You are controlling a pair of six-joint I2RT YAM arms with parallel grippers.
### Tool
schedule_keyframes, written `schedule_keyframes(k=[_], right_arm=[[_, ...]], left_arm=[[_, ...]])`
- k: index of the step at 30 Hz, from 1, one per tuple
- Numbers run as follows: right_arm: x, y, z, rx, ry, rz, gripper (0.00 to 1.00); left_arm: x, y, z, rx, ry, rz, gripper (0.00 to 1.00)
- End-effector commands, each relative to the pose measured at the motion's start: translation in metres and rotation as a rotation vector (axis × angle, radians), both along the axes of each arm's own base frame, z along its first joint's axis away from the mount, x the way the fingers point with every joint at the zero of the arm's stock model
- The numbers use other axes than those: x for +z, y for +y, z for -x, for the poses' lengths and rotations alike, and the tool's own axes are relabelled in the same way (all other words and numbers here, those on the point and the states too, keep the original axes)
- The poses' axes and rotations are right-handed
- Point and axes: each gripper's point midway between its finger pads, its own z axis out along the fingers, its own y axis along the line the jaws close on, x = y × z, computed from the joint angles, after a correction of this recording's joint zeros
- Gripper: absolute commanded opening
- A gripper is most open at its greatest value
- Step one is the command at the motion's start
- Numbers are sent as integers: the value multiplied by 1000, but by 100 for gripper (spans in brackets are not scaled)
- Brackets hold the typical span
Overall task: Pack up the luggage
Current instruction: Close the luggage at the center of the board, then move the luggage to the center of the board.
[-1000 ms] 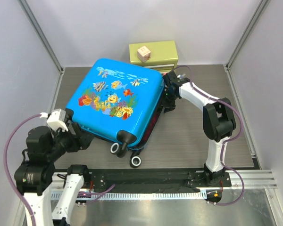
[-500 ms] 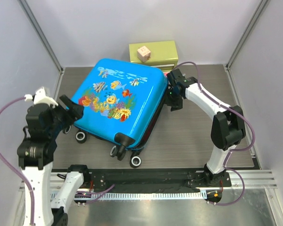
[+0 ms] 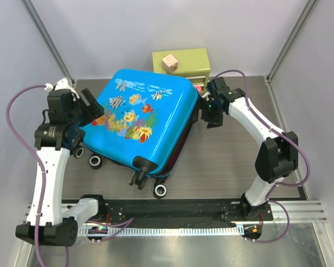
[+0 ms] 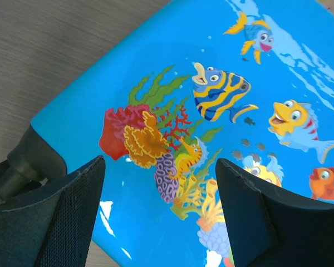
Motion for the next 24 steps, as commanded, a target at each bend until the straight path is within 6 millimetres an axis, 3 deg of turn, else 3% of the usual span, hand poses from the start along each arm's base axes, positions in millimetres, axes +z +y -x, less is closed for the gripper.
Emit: schedule_keyframes(k=[1, 2, 6, 9, 11, 15, 16, 18, 24], right_arm=[[43, -27, -3, -66, -115, 3, 86], [40, -36, -2, -86, -109, 15, 86], [36, -63, 0, -142, -106, 52, 86], [36, -79, 3, -174, -102, 60, 86], [37, -80, 6, -164, -104, 56, 86], [41, -61, 13, -111, -93, -48, 86], [45, -55, 13, -98, -112, -78, 86], [39, -45, 20, -84, -89, -115, 86], [21, -18, 30, -61, -57, -127, 85]], left_arm=[[21, 12, -22, 20, -71, -46, 81], [15, 9, -29, 4, -49, -43, 81], [15, 30, -43, 42, -41, -45, 82], [15, 49, -53, 75, -41, -20, 82], [13, 74, -55, 137, -34, -8, 83], [-18, 113, -63, 214, 54, 1, 82], [-34, 125, -65, 241, 99, 3, 82], [-49, 139, -66, 272, 130, 15, 82], [-107, 146, -77, 260, 263, 50, 81]])
